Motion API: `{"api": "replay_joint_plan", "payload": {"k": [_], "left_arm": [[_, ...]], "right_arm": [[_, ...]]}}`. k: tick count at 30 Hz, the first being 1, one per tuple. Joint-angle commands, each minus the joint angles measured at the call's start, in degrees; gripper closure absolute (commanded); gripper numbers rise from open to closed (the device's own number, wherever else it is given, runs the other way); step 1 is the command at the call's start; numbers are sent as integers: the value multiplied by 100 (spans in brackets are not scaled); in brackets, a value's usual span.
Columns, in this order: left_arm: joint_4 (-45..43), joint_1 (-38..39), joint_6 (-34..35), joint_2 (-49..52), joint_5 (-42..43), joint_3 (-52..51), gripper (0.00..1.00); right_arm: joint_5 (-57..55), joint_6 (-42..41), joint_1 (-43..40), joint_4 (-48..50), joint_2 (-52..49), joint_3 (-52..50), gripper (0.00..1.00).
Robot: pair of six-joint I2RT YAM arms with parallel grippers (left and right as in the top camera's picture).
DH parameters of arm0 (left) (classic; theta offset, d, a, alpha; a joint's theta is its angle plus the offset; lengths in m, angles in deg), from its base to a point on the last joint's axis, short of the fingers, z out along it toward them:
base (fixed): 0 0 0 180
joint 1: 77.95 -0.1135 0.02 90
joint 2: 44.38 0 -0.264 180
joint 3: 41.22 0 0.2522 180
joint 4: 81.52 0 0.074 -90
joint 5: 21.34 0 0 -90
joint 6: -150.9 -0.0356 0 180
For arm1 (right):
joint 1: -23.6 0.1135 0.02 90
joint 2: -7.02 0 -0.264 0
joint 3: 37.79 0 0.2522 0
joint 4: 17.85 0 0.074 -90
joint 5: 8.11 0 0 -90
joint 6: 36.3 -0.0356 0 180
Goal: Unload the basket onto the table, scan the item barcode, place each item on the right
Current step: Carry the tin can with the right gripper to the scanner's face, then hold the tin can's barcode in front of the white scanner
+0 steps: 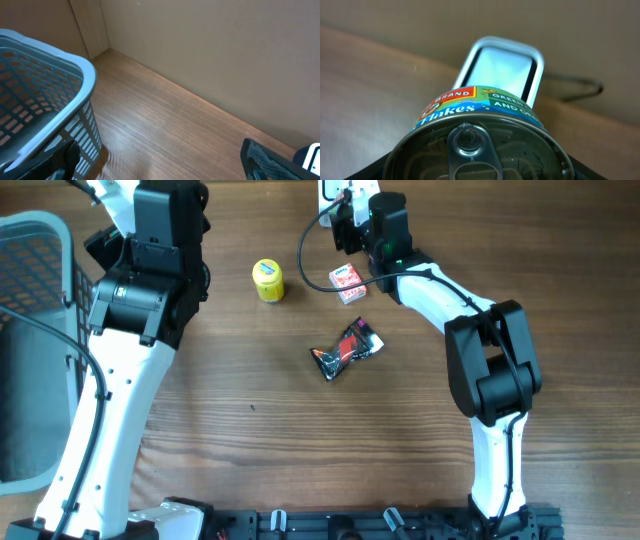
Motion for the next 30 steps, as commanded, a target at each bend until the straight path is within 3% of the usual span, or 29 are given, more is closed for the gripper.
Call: {"api": "replay_joint_plan", "payload": {"k": [1, 15, 30], "left_arm": [[-15, -26, 46, -85, 9, 70, 0], [-83, -26, 149, -83, 11, 68, 0], [-83, -26, 149, -83, 11, 68, 0]], "right_arm": [[-76, -81, 13, 560, -111, 177, 32], [-118, -81, 13, 2330, -629, 177, 32], [-116, -85, 13, 3215, -1261, 330, 32]]}}
